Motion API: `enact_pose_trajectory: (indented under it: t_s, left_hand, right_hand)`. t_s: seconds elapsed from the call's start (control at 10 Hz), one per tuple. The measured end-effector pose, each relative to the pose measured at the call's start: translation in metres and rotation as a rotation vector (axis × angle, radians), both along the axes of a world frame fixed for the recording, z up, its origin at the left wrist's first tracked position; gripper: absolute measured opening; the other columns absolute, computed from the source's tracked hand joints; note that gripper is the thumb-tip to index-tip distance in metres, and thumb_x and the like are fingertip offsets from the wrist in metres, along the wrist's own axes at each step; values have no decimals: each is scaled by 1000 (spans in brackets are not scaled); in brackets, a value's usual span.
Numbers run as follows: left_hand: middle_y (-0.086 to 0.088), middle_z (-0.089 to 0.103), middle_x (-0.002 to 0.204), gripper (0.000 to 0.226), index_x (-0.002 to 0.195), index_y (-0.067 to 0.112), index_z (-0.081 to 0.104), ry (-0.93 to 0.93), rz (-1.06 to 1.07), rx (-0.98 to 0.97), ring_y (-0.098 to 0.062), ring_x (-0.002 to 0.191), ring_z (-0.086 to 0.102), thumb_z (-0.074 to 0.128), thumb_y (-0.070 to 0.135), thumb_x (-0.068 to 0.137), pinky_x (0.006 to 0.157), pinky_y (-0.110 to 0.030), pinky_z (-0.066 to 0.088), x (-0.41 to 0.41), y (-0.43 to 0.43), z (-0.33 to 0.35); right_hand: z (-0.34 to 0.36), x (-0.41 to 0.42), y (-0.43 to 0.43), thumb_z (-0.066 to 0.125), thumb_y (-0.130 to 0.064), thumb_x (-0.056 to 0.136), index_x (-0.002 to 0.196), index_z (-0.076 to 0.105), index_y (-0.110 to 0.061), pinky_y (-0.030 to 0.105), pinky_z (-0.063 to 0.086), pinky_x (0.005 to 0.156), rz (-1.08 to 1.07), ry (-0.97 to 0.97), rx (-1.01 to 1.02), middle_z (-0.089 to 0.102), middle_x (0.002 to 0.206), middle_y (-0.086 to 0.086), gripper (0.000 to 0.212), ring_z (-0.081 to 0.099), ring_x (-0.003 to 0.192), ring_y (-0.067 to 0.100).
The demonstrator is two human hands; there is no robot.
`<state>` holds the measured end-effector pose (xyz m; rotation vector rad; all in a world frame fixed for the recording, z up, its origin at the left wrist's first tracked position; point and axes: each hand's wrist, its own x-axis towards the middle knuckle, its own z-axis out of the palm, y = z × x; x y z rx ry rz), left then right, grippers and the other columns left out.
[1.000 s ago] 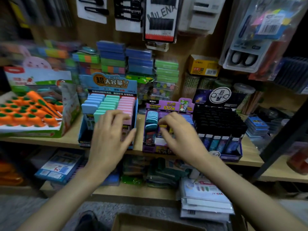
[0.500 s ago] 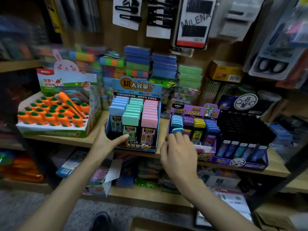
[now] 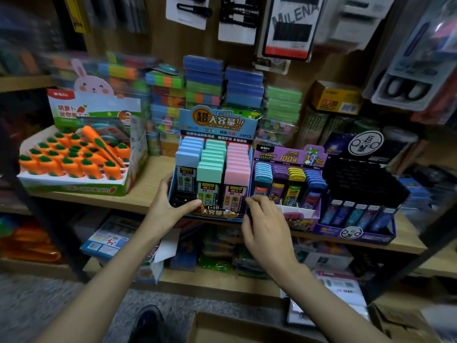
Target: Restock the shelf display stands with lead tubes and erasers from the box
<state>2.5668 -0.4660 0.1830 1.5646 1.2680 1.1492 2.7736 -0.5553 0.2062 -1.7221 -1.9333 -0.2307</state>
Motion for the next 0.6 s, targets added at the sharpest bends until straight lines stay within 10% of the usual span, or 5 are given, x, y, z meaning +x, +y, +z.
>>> enact_pose_trajectory:
  t_s: [0.4,0.6]
  left_hand:
    - [-1,31,151,100,148,19,17,215,-24,40,-17,135,33,73,46,69,111,-40,31,-4,-13,18]
    - [-13,41,140,61,138,8,38,508,90,217,-24,126,42,66,26,86,93,-22,32,-2,-61,46]
  right_hand:
    - [2,22,-16,47,-17,95,128,54,-9,31,34,105,134,41,-111,50,130,4,35,44,124,21]
    - [16,50,-66,47,-16,95,125,56,-10,28,34,103,141,53,-110,50,128,2,32,44,122,19]
